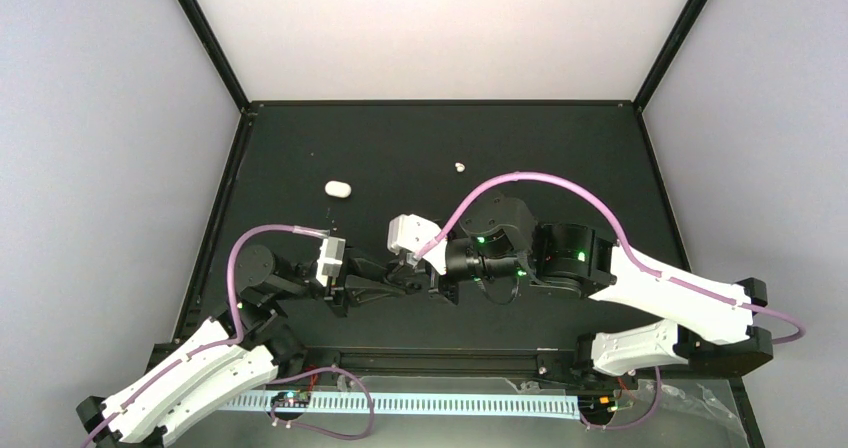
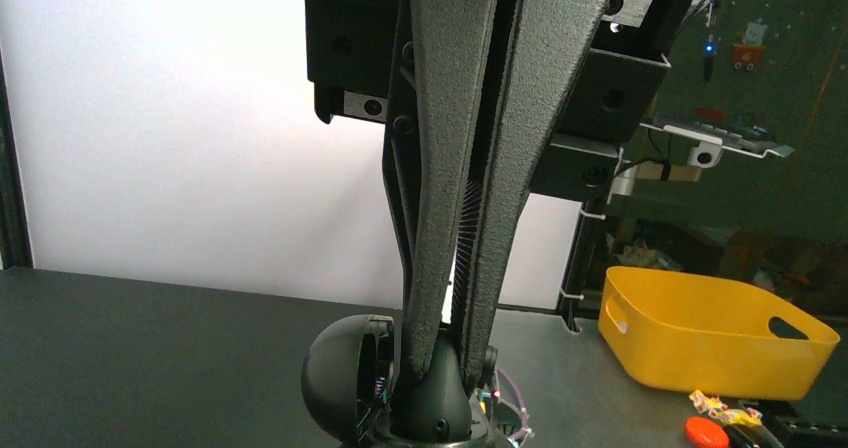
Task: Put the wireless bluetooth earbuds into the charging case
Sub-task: Place the earbud in the charging case.
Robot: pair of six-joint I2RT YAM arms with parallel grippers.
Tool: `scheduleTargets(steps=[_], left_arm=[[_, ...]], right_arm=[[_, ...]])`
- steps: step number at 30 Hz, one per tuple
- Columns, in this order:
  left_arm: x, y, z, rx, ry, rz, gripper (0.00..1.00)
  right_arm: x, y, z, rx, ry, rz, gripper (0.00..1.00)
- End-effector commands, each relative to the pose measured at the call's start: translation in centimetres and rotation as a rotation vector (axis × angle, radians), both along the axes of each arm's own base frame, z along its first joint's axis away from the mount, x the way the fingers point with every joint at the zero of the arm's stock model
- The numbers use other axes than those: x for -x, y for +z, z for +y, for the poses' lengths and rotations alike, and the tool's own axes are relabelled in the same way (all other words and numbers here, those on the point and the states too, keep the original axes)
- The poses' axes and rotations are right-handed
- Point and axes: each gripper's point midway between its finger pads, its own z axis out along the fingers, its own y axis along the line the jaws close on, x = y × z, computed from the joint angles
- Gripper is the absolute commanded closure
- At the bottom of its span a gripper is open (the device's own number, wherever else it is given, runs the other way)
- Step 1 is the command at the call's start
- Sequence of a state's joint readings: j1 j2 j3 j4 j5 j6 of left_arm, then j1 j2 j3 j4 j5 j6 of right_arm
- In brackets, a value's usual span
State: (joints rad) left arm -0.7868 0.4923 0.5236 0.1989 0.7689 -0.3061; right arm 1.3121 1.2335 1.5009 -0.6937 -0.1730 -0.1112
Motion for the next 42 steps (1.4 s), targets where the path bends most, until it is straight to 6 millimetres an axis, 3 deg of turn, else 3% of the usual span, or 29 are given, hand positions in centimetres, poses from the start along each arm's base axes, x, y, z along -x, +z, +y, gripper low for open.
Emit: scheduleTargets(steps=[1,9,23,42], left_arm=[[0.6,1.9,0.6,0.046,0.004,-0.063,0.98],[0.6,1.9,0.6,0.047,0.007,-0.062,0.98],[0.5,1.8,0.5,0.045,0.009,-0.060,0.98],[0.5,1.9,0.5,0.042,0.010,-0.064,0.98]], right_arm=[[-0.1,0.1,0.1,0.012,-0.010,-0.013,0.99],[-0.1,-0.3,0.1,0.025,-0.015,-0.013,0.99],[-0.3,0.1,0.0,0.015,-0.025,-0.017,0.89],[-0.4,1.4,-0.3,-0.017,-0.034,-0.027,0.83]])
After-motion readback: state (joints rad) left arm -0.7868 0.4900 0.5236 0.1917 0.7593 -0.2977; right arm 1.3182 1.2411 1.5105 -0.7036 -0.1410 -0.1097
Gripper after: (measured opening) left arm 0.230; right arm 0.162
